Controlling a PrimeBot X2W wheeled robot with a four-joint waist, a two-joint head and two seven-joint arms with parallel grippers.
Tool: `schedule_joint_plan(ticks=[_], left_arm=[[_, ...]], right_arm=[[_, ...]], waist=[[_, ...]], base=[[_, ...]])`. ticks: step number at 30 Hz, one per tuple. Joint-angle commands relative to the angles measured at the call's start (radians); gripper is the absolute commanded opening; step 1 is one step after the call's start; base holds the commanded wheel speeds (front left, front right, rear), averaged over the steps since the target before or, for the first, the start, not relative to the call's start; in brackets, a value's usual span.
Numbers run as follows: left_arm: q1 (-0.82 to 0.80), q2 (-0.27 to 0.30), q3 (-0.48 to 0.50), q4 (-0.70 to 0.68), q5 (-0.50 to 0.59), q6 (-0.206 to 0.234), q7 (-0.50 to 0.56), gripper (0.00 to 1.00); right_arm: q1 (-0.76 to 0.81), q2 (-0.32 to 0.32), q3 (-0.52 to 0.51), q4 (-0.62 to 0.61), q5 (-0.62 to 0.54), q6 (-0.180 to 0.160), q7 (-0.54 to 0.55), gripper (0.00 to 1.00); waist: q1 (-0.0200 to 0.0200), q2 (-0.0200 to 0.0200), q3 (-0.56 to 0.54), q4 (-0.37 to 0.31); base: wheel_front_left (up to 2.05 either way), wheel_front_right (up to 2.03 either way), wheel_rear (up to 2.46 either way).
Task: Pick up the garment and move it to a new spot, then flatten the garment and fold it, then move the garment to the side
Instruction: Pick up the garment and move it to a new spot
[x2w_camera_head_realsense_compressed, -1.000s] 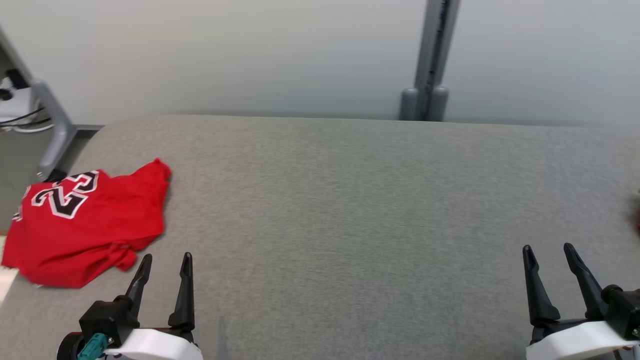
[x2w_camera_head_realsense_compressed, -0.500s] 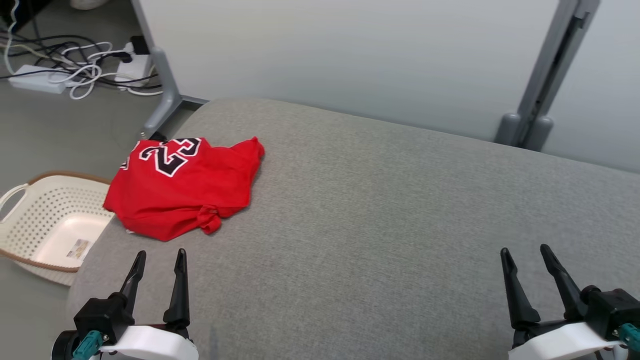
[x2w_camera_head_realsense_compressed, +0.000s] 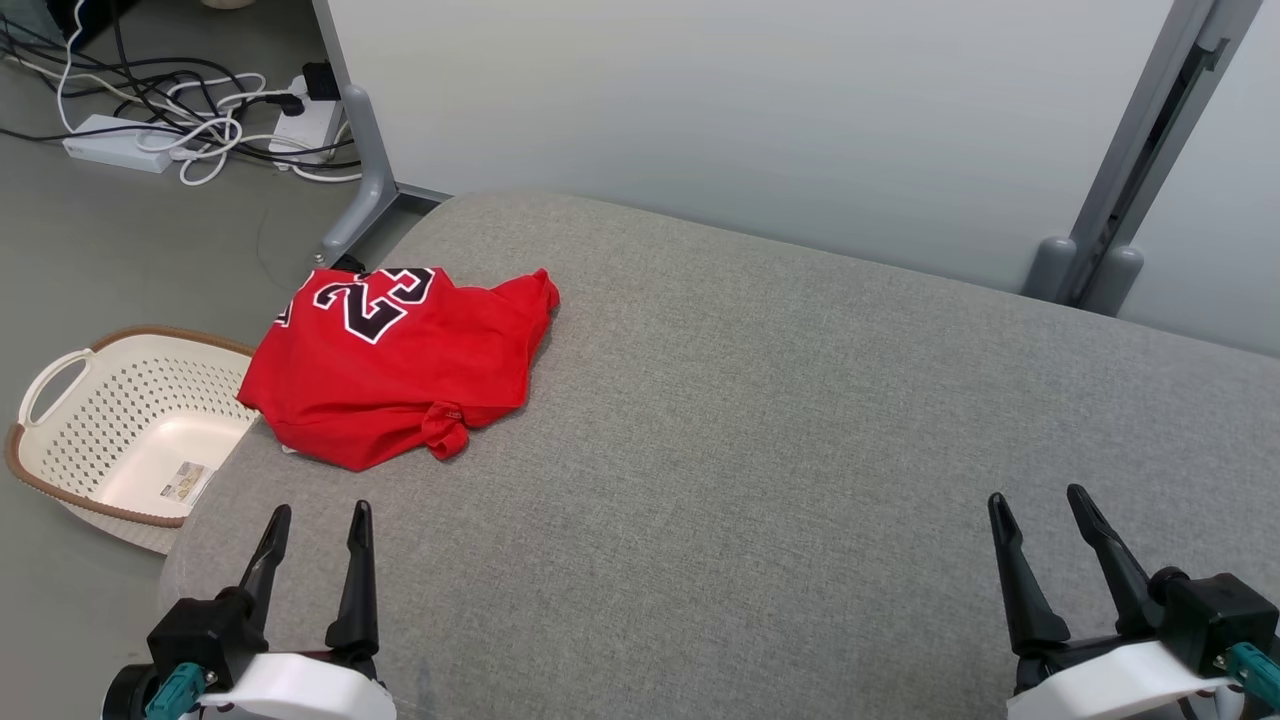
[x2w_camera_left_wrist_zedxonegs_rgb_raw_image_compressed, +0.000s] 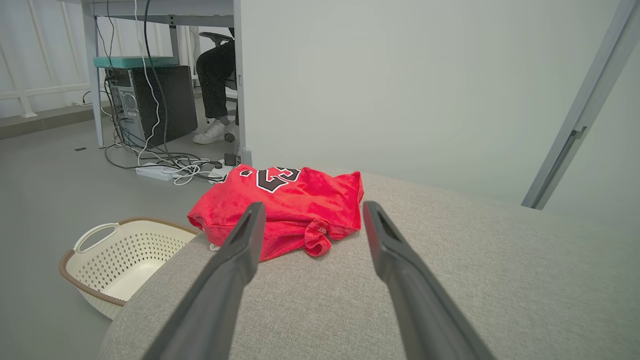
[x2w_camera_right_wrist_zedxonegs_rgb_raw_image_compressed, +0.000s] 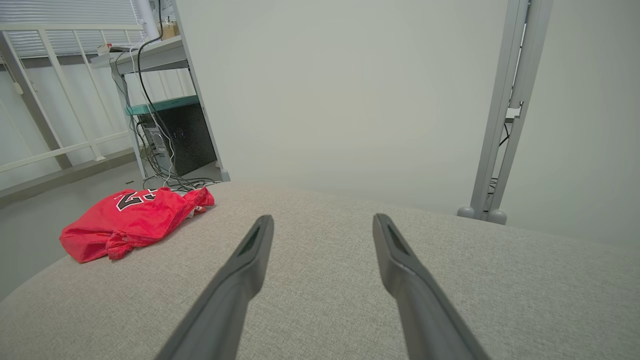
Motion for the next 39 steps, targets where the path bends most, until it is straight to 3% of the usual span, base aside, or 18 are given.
schedule_joint_plan(ticks=[1, 10, 20, 29, 39], left_arm=[[-0.004, 0.002, 0.0, 0.001, -0.007, 0.003, -0.001, 1.0], [-0.052, -0.012, 0.018, -0.011, -0.012, 0.01, -0.008, 1.0], [-0.291, -0.035, 0.064, 0.047, -0.01, -0.045, -0.015, 1.0], [-0.535, -0.011, 0.09, 0.385, -0.034, -0.138, -0.007, 1.0], [-0.68, -0.006, 0.061, 0.812, -0.063, -0.193, 0.141, 1.0]], right_arm=[[-0.006, -0.004, -0.001, -0.001, 0.005, 0.0, 0.0, 1.0], [-0.04, -0.004, 0.02, -0.032, -0.014, 0.0, 0.023, 1.0], [-0.122, -0.032, 0.025, -0.112, -0.045, 0.0, 0.069, 1.0], [-0.197, -0.053, 0.037, -0.135, -0.041, 0.0, 0.071, 1.0], [-0.23, -0.051, 0.049, -0.105, -0.039, 0.0, 0.05, 1.0]], waist=[[0.0, 0.0, 0.002, -0.001], [0.0, 0.0, 0.063, -0.049], [0.0, 0.0, 0.258, -0.136], [0.0, 0.0, 0.396, -0.221], [0.0, 0.0, 0.428, -0.258]], base=[[0.0, 0.0, 0.0], [0.0, 0.0, 0.0], [0.0, 0.0, 0.0], [0.0, 0.0, 0.0], [0.0, 0.0, 0.0]])
